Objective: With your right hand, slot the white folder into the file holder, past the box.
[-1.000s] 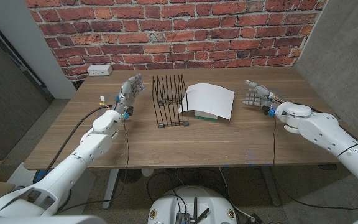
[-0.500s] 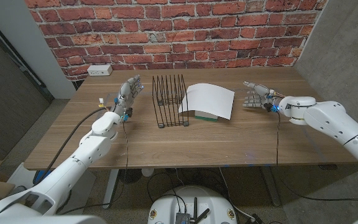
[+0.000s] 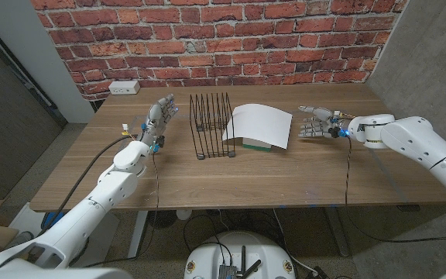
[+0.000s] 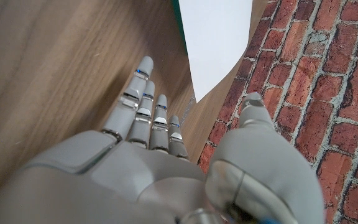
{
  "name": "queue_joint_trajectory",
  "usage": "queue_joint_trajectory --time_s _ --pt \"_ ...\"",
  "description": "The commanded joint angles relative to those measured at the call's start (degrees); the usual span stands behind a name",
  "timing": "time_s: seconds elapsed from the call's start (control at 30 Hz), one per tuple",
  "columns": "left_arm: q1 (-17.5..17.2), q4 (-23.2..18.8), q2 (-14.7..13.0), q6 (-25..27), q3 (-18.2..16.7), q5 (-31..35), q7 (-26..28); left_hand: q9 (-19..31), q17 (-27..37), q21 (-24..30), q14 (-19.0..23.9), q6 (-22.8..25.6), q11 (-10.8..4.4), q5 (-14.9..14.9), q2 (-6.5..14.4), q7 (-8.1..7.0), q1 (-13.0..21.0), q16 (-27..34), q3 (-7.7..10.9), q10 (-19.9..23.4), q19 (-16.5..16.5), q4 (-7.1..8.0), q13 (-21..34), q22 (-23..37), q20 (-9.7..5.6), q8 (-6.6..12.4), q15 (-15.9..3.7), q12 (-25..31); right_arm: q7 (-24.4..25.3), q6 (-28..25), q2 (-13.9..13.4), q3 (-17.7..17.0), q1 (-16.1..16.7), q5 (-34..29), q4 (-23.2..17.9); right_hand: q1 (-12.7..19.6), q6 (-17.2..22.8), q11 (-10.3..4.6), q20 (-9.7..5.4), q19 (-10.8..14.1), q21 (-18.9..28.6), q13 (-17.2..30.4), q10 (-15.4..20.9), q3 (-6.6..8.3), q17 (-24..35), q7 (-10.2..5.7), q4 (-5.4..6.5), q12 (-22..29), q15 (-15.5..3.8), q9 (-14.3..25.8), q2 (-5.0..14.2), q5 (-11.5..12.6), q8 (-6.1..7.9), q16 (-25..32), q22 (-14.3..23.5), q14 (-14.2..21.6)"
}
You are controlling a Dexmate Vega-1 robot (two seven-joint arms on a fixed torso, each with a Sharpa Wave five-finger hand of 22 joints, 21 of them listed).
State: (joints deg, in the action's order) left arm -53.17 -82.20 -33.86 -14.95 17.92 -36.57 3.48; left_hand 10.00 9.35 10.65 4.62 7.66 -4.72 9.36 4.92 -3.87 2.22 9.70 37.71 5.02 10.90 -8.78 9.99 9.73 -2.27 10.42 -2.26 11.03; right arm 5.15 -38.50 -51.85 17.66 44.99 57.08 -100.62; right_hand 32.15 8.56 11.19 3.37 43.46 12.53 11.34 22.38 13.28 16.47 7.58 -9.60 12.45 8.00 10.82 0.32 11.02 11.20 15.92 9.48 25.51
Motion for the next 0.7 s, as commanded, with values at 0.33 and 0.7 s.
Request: queue_joint_trajectory --time_s 0.33,0.7 --pt "-0.89 -0.48 -0.21 0.19 -0.40 -0.46 0.10 0.10 0.08 0.57 0.68 0.78 0.44 0.40 1.08 0.10 0.35 0.44 0.28 0.71 0.68 -0.11 0.17 0.13 -3.39 0.40 -3.87 0.23 -2.57 -9.83 1.50 4.26 -8.06 2.16 4.25 1.44 2.27 -1.34 -1.35 3.85 0.83 0.73 3.06 0.38 0.44 4.75 0.58 0.82 -2.08 0.52 0.53 0.23 0.93 1.89 0.41 3.75" --pt "-1.39 -0.70 -0.21 0.13 -0.50 -0.69 0.11 0.11 0.08 0.58 0.78 0.97 0.38 0.40 1.10 0.16 0.36 0.40 0.34 0.78 0.81 -0.11 0.17 0.13 -3.47 0.39 -3.75 0.20 -4.02 -12.46 2.76 5.90 -10.82 1.79 6.11 3.22 5.00 -3.03 -2.76 5.95 1.03 1.20 5.50 0.41 0.87 4.68 0.14 1.63 -4.80 0.89 0.23 0.32 1.76 3.46 0.60 6.90"
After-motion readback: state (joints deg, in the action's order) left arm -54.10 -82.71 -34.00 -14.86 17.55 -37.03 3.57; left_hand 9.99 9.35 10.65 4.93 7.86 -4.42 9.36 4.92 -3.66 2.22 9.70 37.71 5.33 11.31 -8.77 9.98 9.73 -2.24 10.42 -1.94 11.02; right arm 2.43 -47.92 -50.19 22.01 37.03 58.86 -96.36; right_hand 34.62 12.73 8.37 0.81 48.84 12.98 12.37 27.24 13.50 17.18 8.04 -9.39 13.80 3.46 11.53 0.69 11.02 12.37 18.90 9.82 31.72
